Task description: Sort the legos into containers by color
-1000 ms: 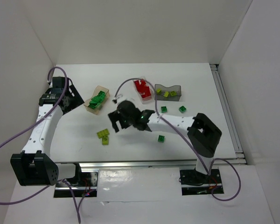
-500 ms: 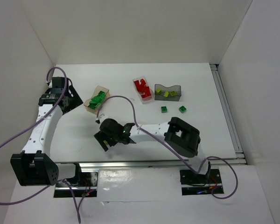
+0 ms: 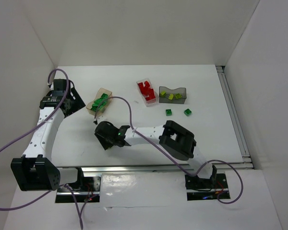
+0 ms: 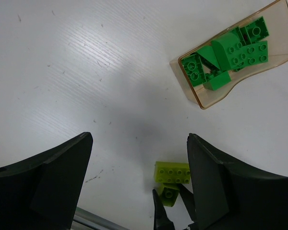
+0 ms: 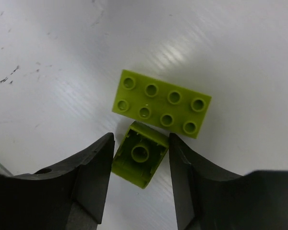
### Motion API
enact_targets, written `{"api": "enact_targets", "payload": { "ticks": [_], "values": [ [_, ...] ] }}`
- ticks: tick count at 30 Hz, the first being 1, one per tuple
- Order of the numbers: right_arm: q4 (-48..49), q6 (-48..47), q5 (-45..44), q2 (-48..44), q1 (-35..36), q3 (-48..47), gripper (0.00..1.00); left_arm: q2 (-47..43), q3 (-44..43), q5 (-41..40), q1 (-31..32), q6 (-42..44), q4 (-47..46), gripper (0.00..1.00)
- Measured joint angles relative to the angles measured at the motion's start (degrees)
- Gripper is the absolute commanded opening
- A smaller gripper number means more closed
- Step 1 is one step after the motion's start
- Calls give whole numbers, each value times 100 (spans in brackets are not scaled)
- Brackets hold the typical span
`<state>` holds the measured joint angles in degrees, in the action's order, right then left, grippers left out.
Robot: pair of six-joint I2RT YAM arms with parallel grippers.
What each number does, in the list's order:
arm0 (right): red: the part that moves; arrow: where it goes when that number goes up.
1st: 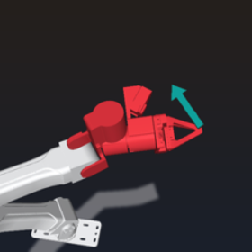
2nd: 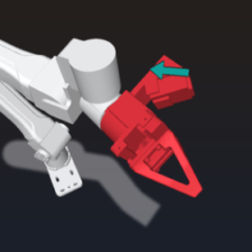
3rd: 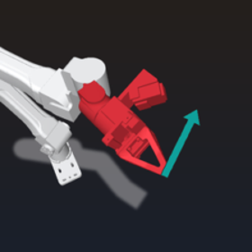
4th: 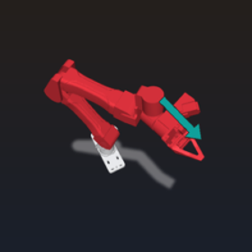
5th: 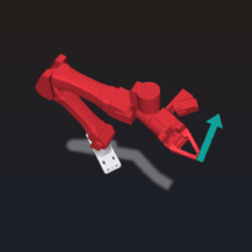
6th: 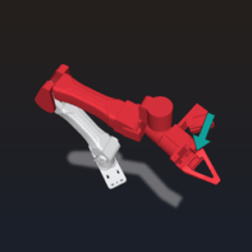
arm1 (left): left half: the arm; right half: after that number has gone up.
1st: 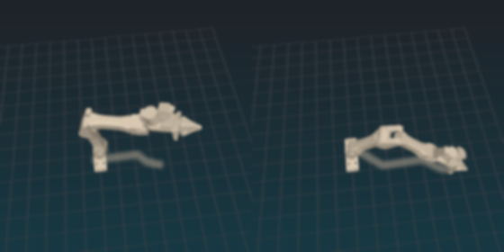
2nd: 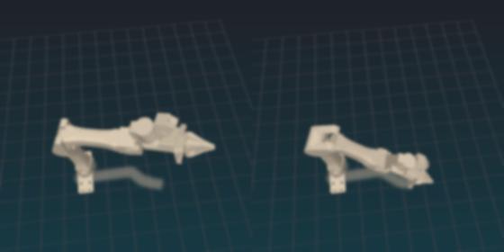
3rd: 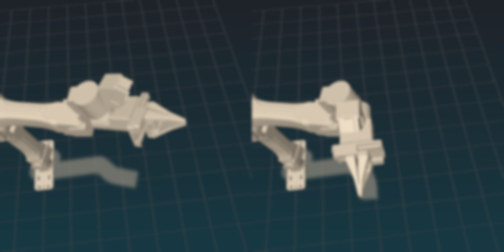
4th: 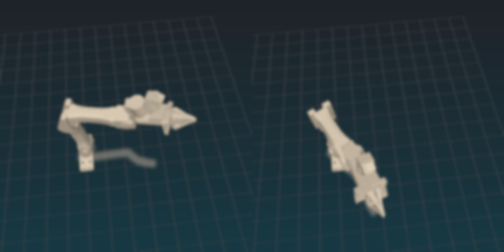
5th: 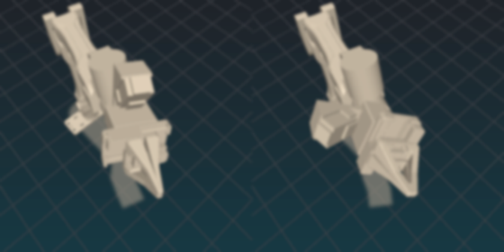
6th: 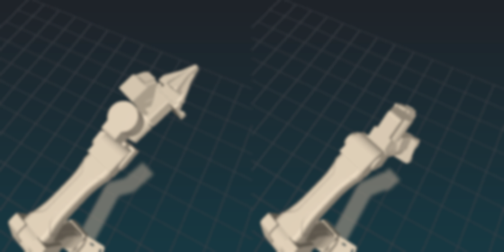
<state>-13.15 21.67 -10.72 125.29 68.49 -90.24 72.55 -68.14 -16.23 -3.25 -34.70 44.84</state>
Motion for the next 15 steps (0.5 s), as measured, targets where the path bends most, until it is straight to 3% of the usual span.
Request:
{"api": "enact_targets", "payload": {
  "ticks": [3,10,15],
  "values": [
    [-105,219,-358,-26,0,7,37,-11,0,0,0,0,0,89],
    [-485,588,-1182,-1193,-144,1272,37,-57,2,9,0,7,-9,89],
    [-671,769,-1541,-2485,-1213,1895,37,-109,26,46,0,7,-11,89]
  ]
}}
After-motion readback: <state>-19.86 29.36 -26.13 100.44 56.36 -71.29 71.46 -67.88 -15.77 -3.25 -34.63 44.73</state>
